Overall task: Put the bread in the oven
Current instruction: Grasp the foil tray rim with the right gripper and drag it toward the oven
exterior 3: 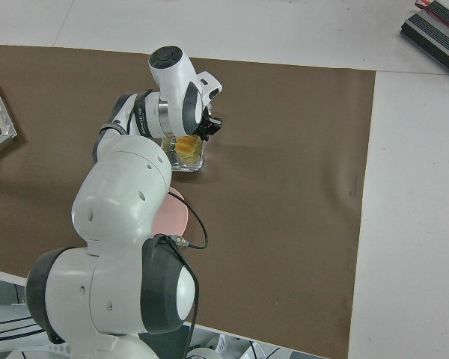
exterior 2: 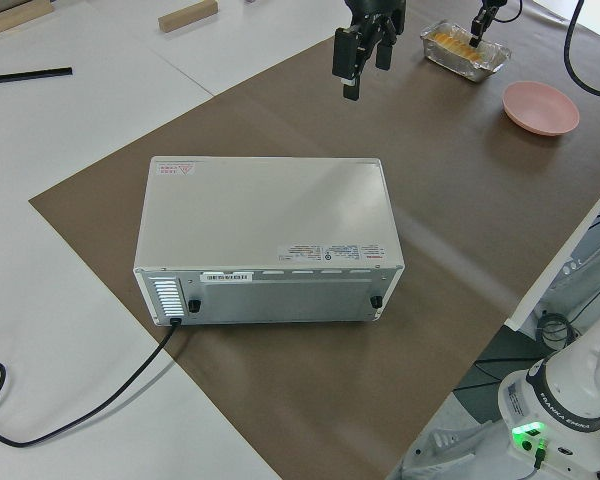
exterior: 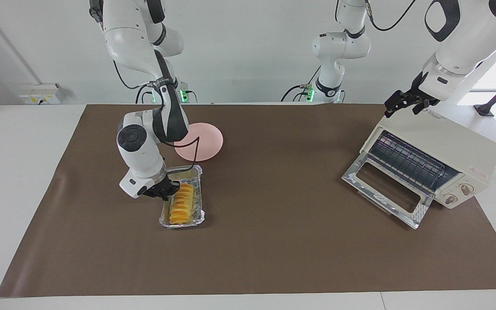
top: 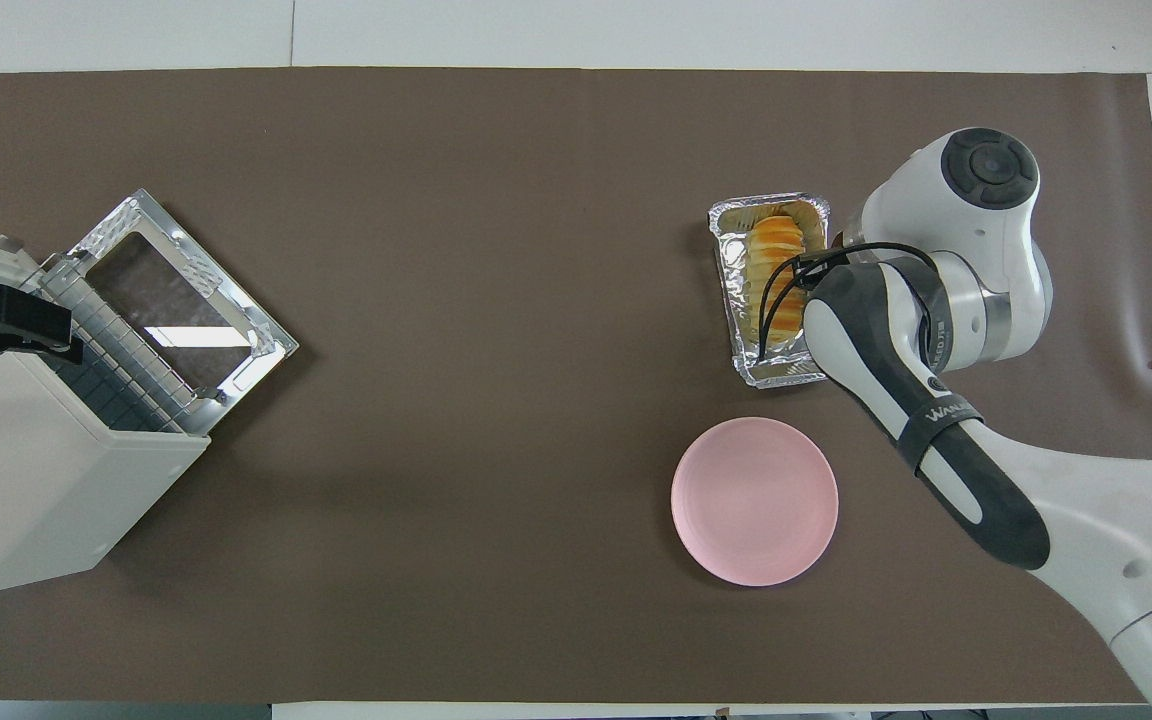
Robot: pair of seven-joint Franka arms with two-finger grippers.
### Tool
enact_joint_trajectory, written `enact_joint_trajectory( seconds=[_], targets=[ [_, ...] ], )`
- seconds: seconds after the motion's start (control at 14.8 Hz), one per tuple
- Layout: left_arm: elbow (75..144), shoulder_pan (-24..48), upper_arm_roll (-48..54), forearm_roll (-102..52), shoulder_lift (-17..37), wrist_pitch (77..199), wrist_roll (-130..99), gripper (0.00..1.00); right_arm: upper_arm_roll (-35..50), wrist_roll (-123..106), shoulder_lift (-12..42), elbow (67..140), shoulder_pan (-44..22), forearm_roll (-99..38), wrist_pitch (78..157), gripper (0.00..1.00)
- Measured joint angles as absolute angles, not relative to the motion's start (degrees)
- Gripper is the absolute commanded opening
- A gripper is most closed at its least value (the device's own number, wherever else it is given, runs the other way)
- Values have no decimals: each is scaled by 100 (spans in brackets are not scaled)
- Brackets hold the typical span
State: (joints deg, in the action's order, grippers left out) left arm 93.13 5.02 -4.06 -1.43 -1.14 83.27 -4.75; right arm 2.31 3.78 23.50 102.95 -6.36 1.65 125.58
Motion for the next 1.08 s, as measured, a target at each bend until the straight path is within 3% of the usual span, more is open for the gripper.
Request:
enact_joint_trajectory(
  seconds=[0.34, 0.61, 1.08],
  targets=[
    [9313, 502, -406, -143, -114, 8327, -475, 100, 243, 378, 2308, 10128, -638, 129, 12355, 0],
    [9313, 502, -406, -143, -114, 8327, -475, 100, 315, 528, 2276, 9321, -771, -410, 11393, 0],
    [9313, 502, -406, -143, -114, 8327, -475, 100, 363, 2739, 2336, 8498, -2379, -860, 10993, 0]
  ],
)
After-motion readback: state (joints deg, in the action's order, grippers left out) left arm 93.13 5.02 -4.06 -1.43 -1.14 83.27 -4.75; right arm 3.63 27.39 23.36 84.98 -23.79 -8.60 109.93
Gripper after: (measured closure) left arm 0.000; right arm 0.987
